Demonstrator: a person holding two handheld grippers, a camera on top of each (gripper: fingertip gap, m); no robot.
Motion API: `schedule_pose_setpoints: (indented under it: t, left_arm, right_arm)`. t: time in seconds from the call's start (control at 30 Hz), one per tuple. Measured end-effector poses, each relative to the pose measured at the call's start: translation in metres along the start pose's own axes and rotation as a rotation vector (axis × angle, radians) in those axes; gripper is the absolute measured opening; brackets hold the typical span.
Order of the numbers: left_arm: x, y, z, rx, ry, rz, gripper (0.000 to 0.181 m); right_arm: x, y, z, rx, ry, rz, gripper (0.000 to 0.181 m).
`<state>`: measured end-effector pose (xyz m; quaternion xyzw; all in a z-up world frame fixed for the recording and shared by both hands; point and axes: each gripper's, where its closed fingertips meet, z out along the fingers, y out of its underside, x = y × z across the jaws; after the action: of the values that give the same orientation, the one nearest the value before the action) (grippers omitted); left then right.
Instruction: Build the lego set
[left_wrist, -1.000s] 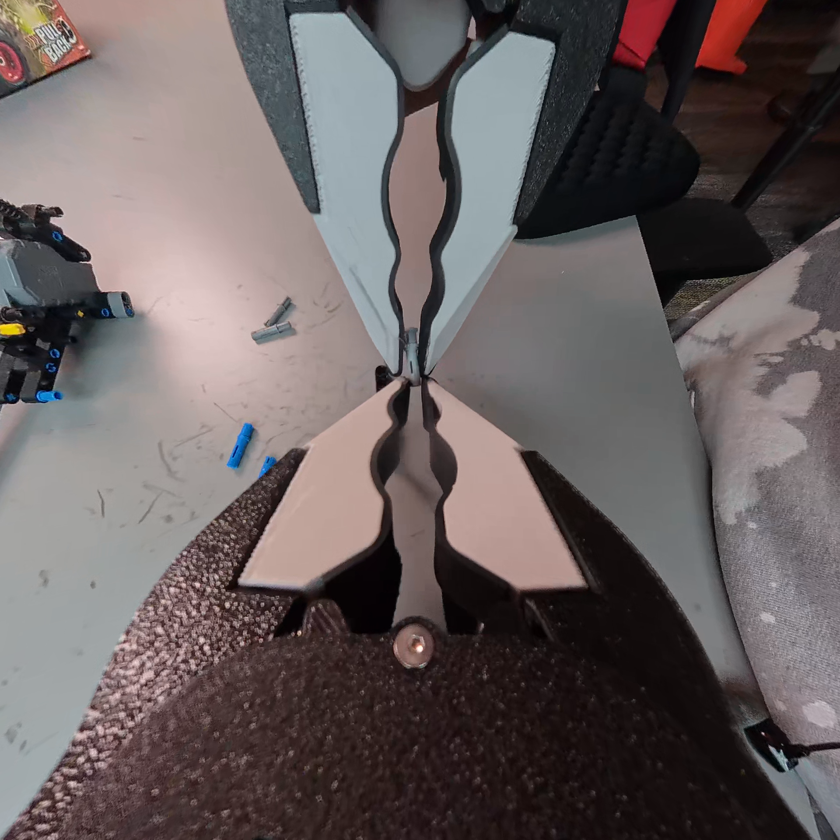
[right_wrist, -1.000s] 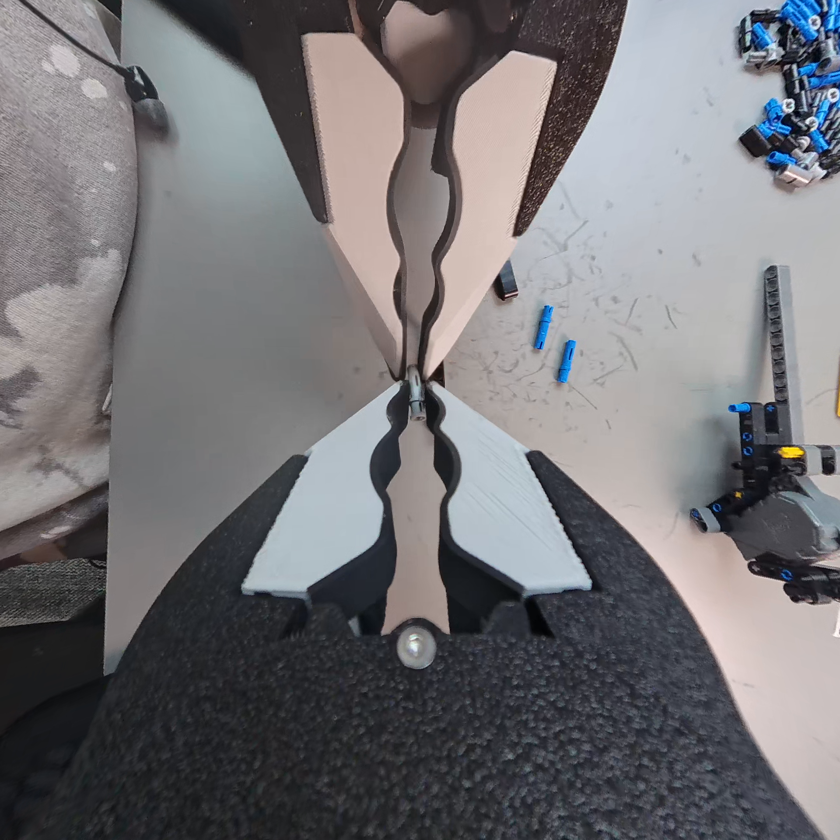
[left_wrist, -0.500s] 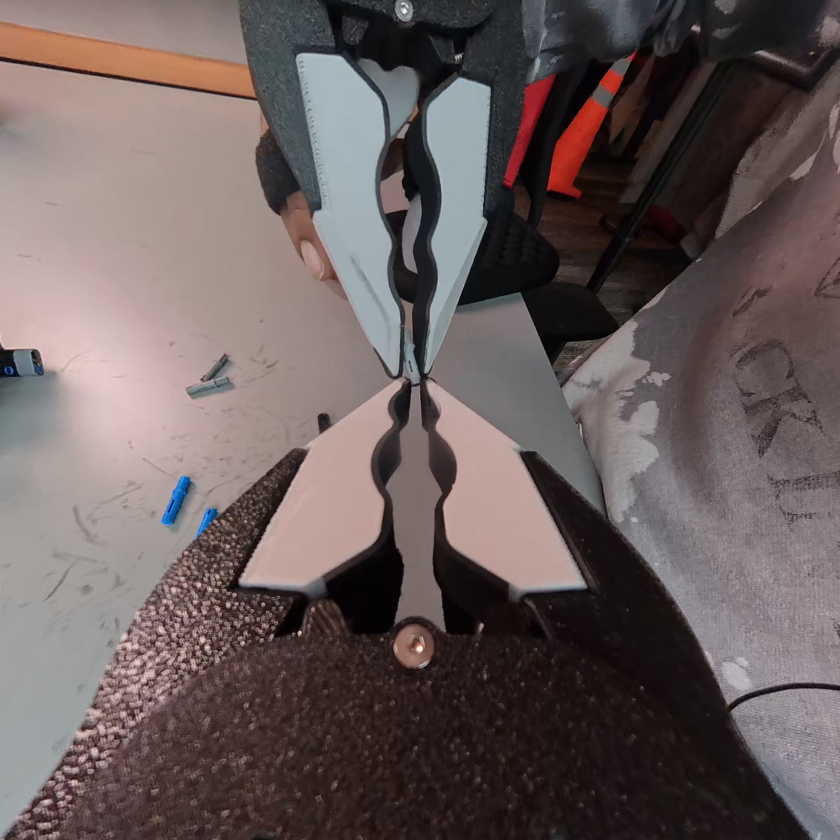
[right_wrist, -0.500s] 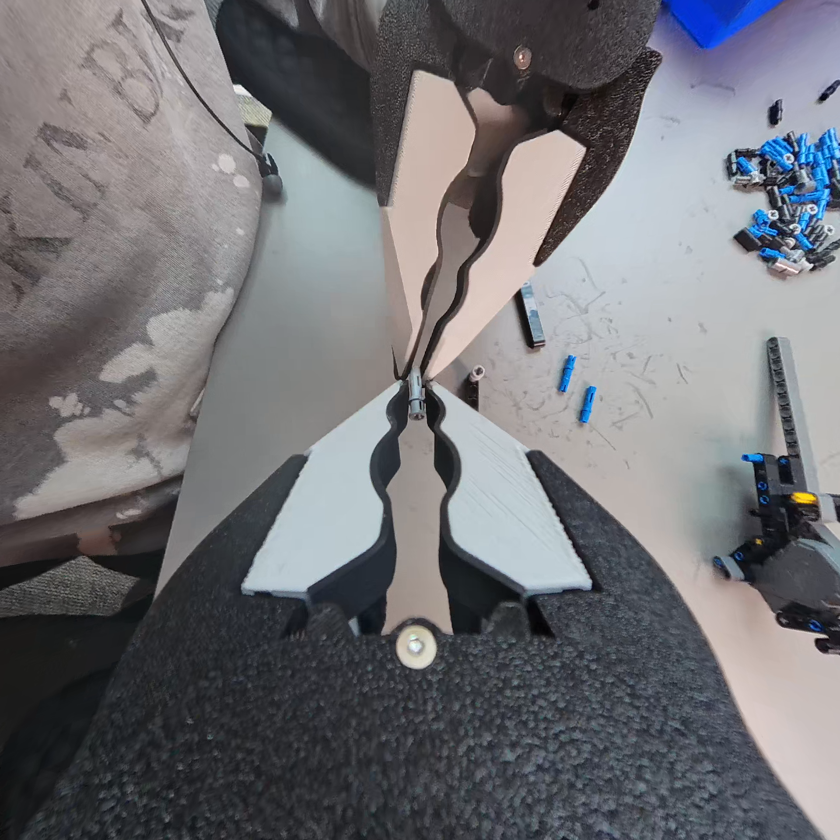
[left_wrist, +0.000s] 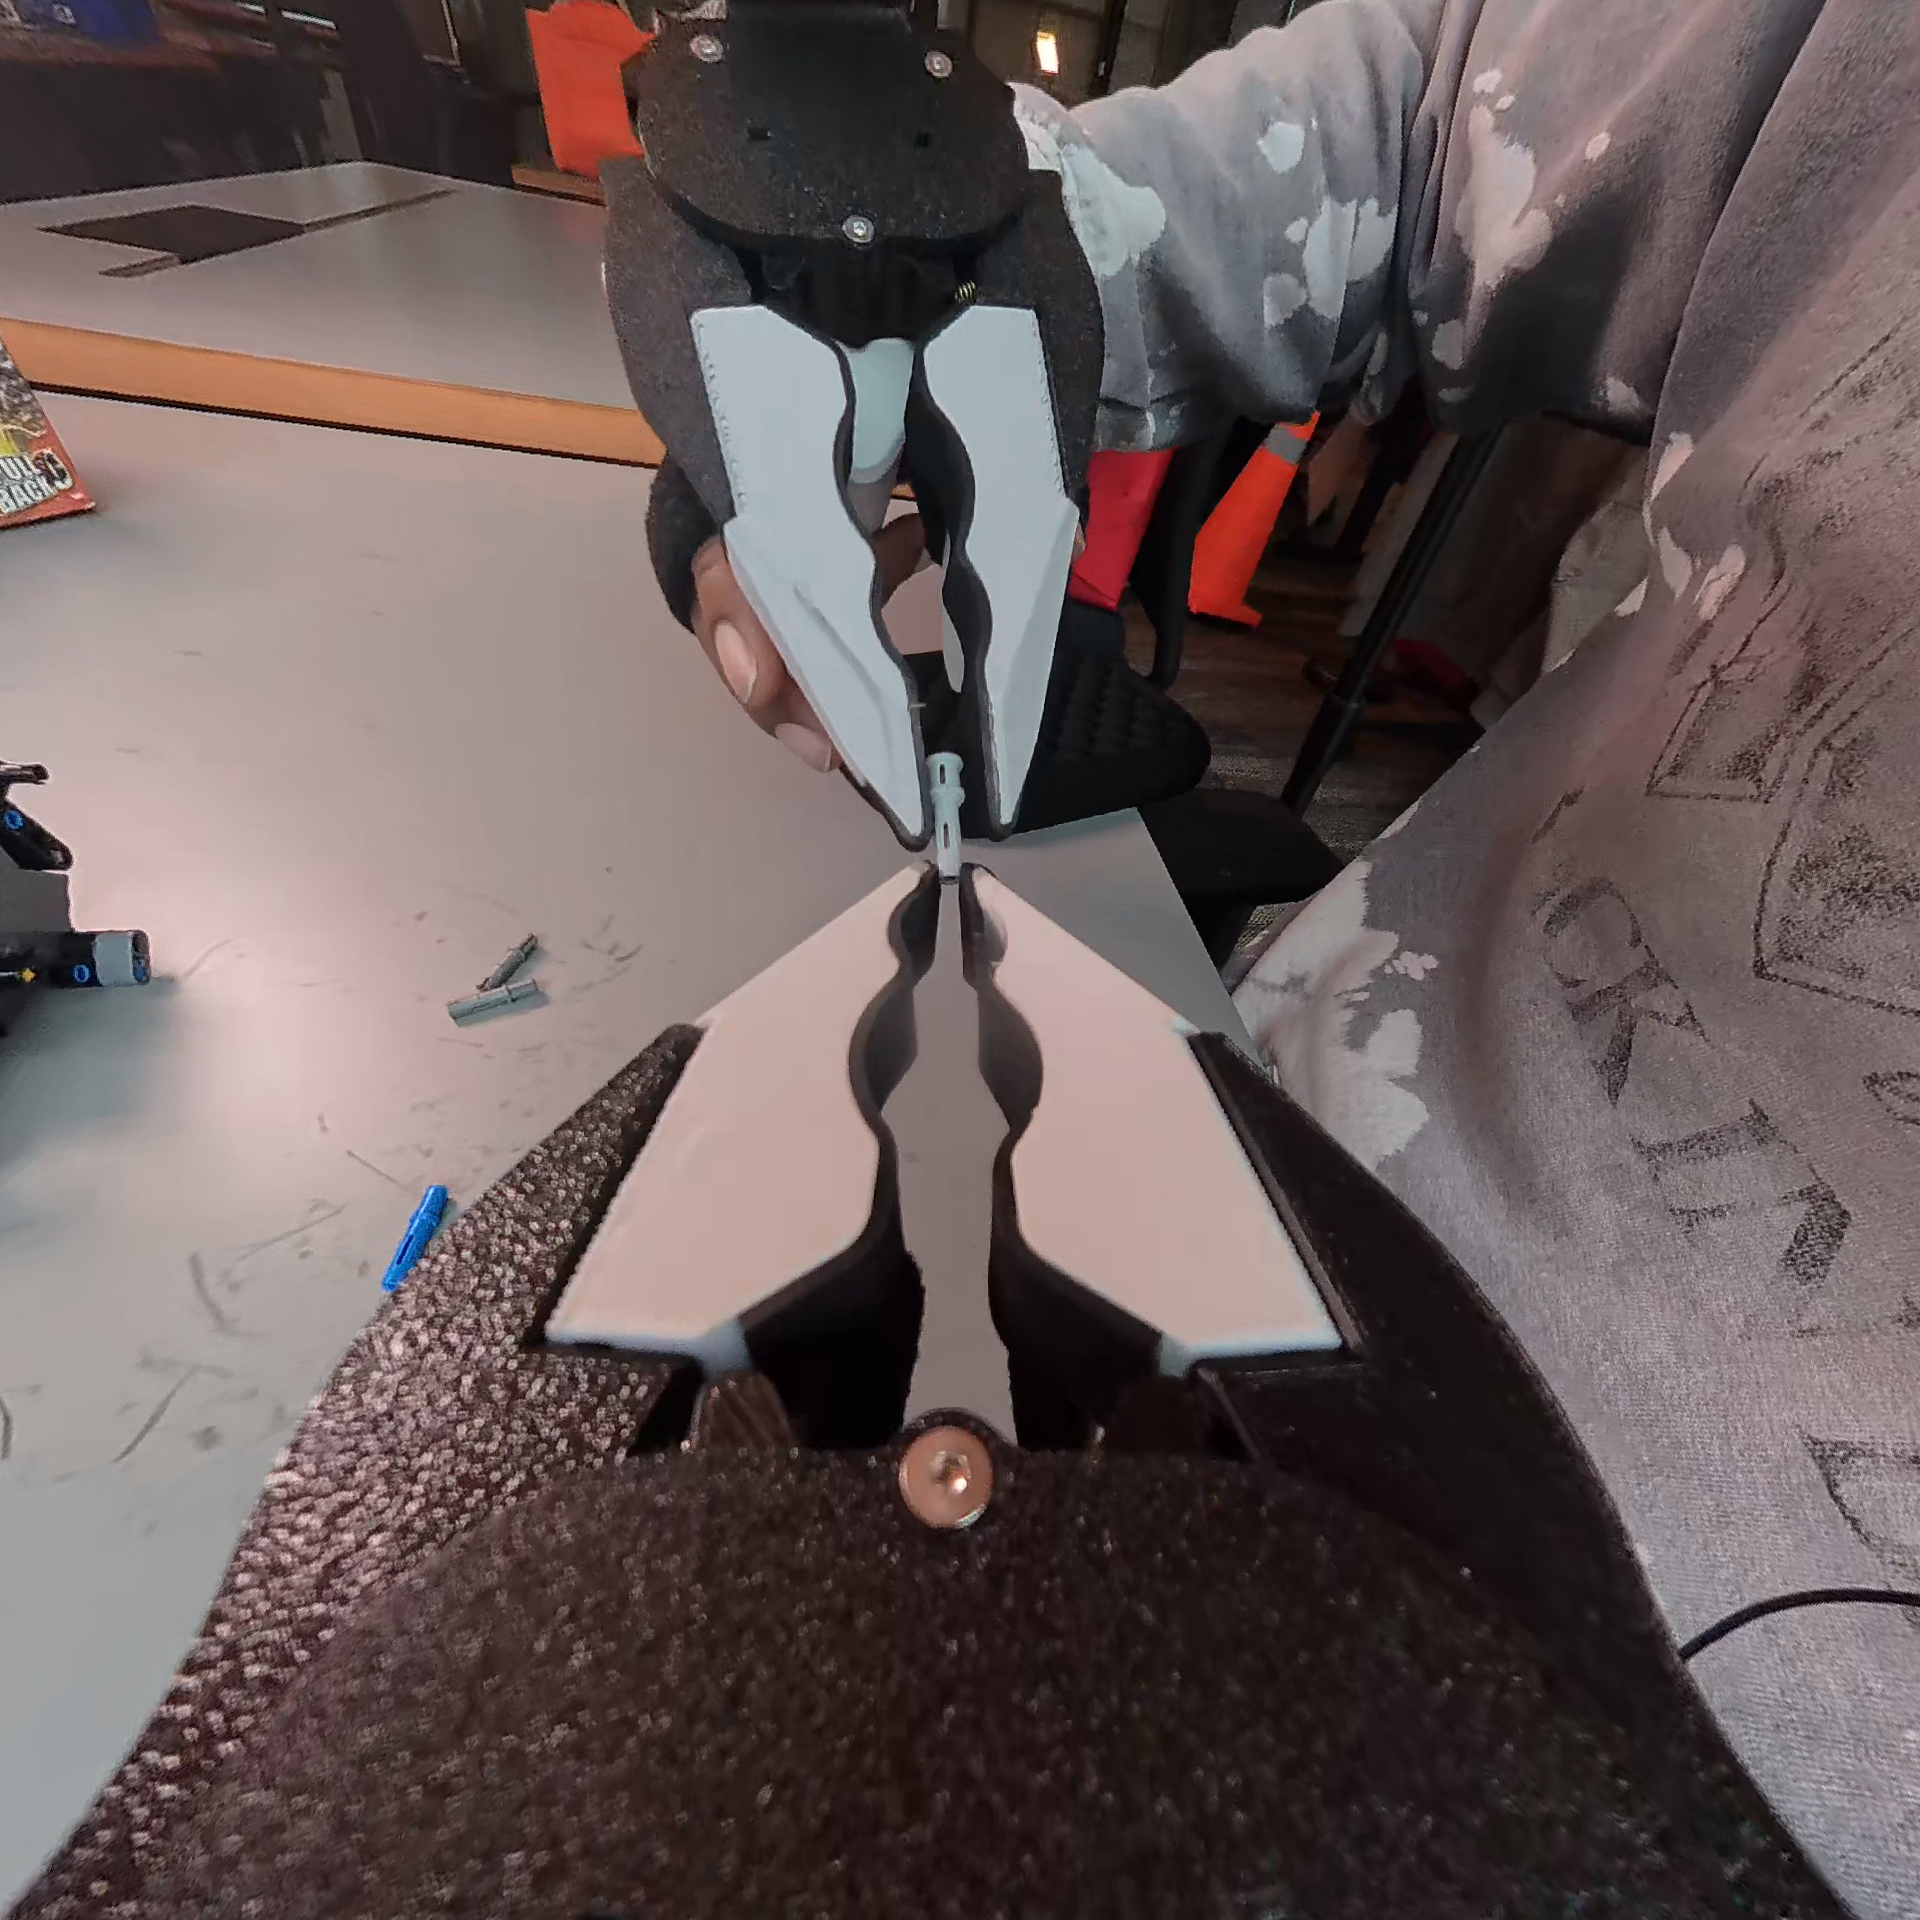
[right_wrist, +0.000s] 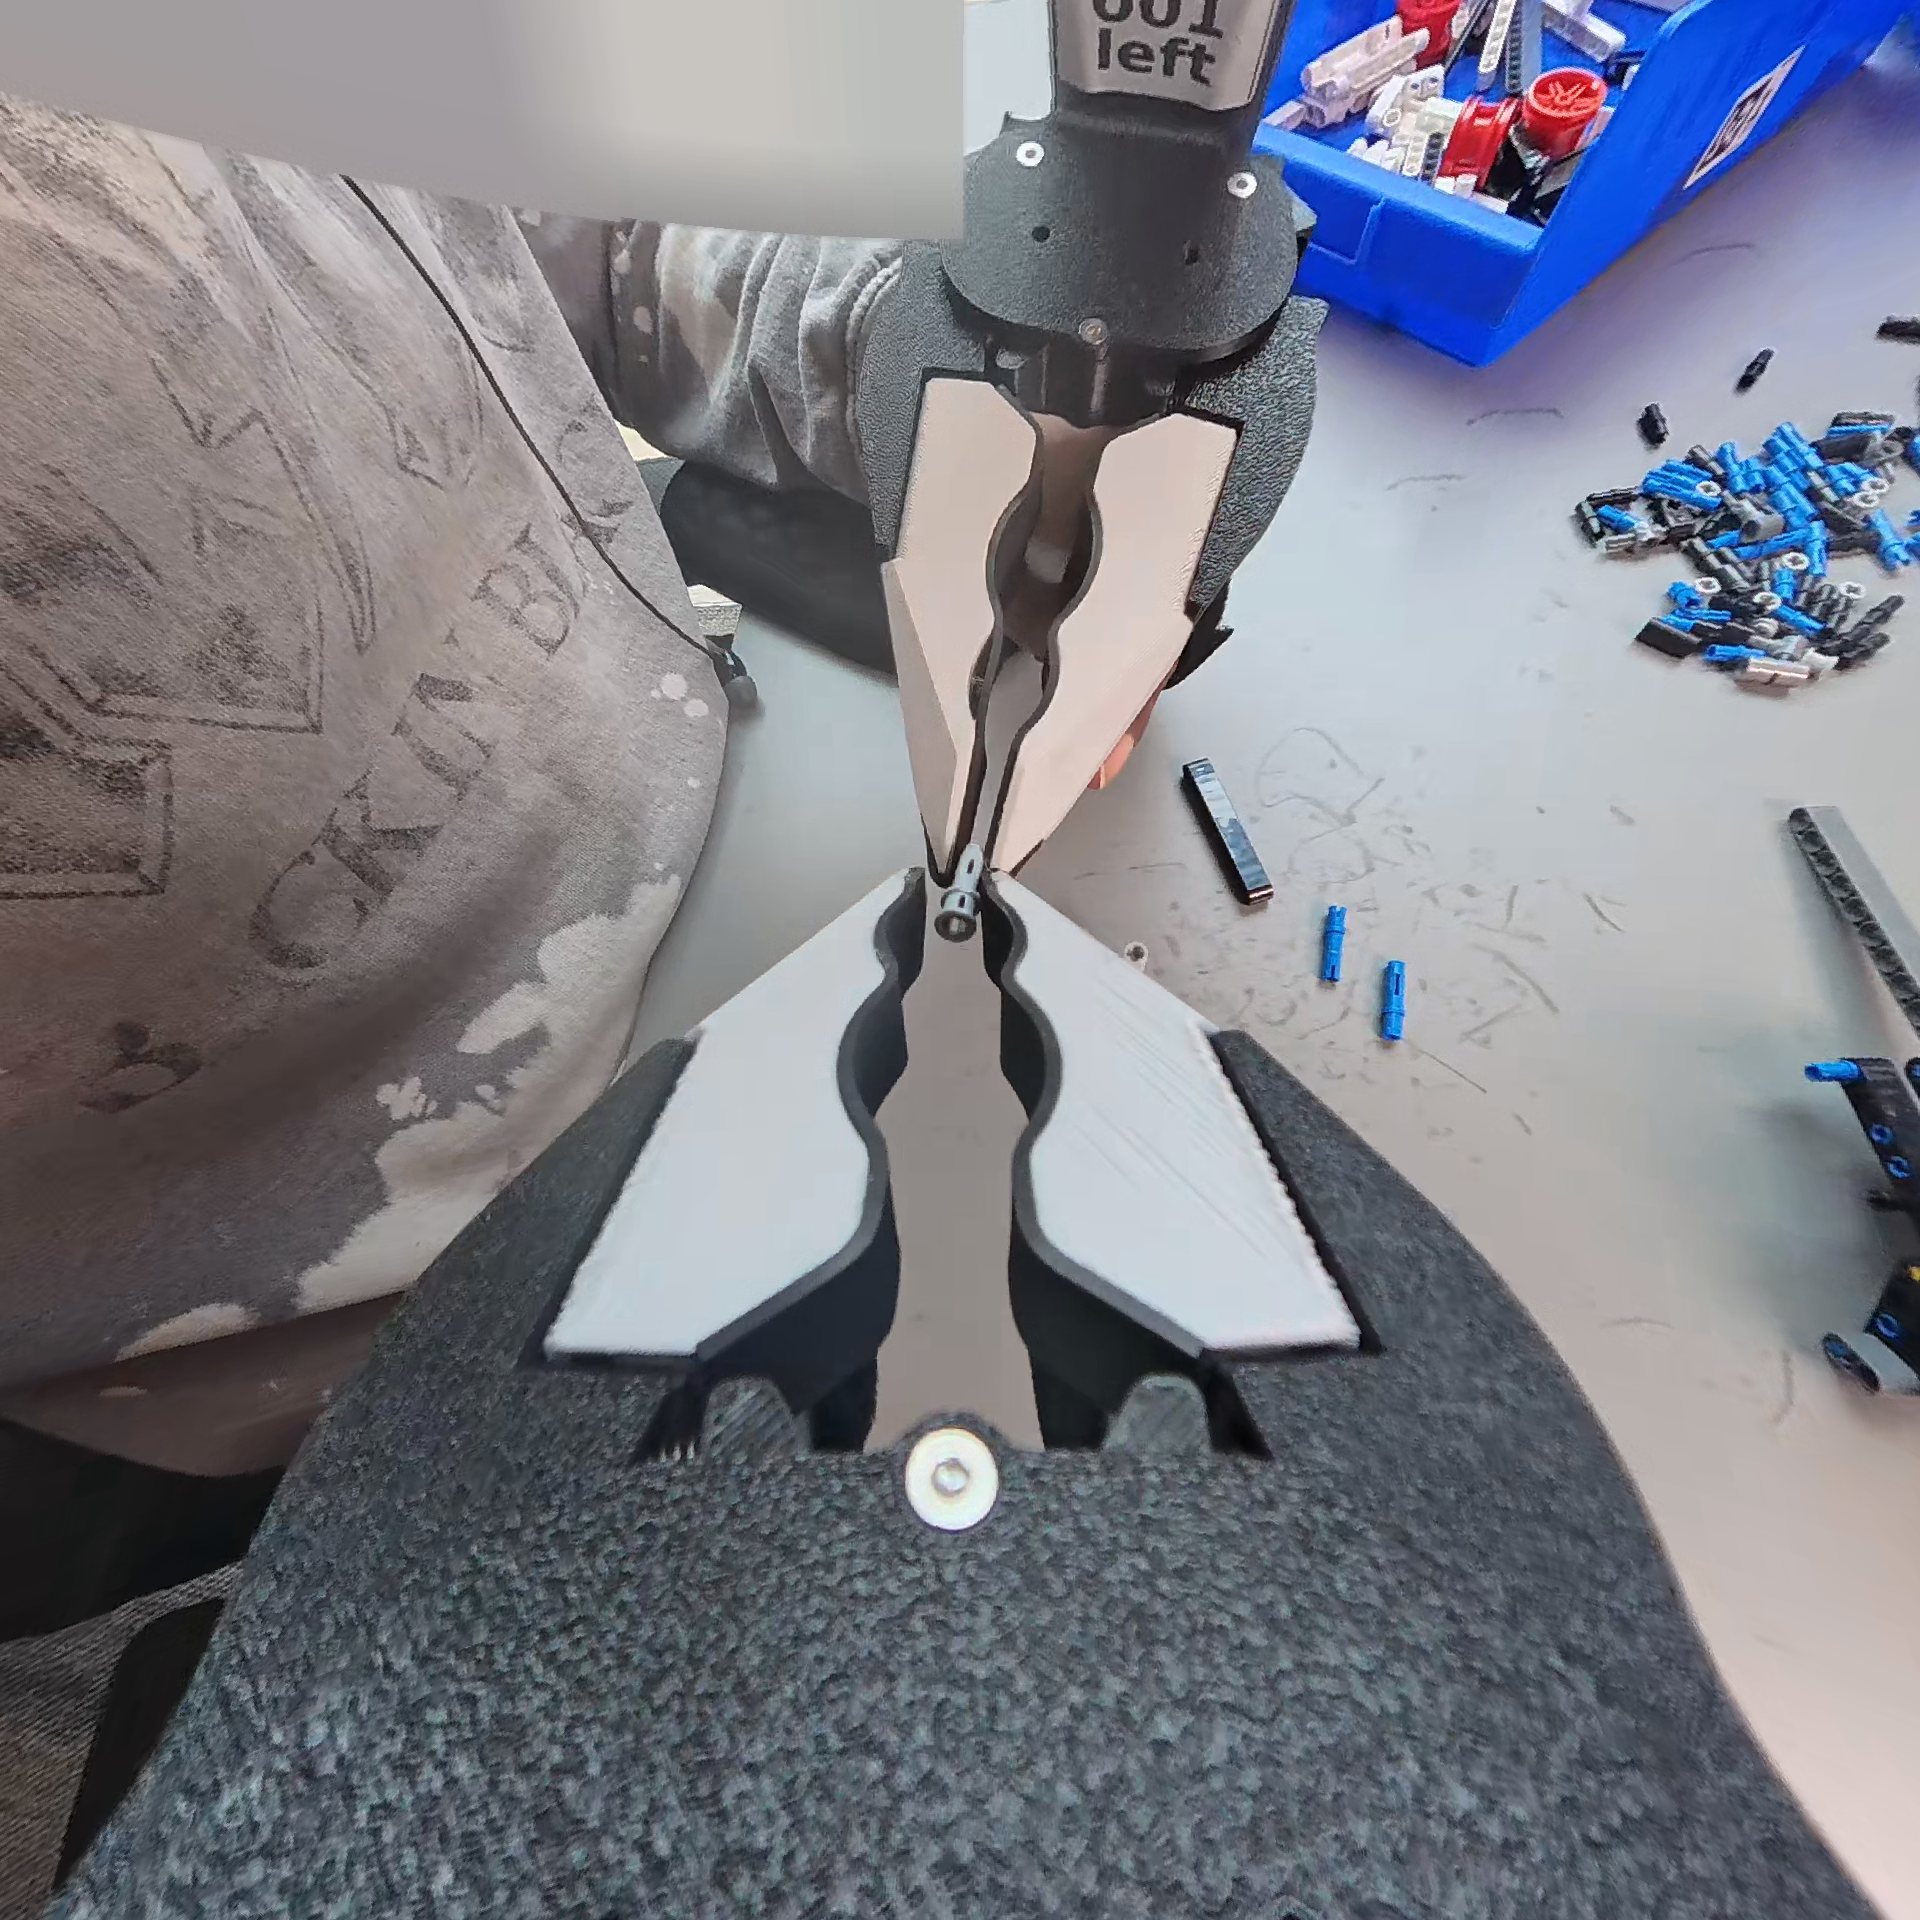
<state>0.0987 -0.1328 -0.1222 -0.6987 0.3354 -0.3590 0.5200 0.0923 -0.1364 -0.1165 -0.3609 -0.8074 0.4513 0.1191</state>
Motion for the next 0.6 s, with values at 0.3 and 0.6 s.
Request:
schedule_pose_setpoints:
  t: [0.3,0.6]
  left_arm:
    - [0.000,0.001,0.002,0.000,-0.001,-0.012,0.004]
    - [-0.040,0.055,-0.003,-0.323,-0.205,-0.047,0.029]
  right_arm:
    - [0.002,-0.002,-0.003,0.018,0.034,-0.006,0.007]
    - [0.045,0.056,0.002,-0.488,0.188,-0.109,0.007]
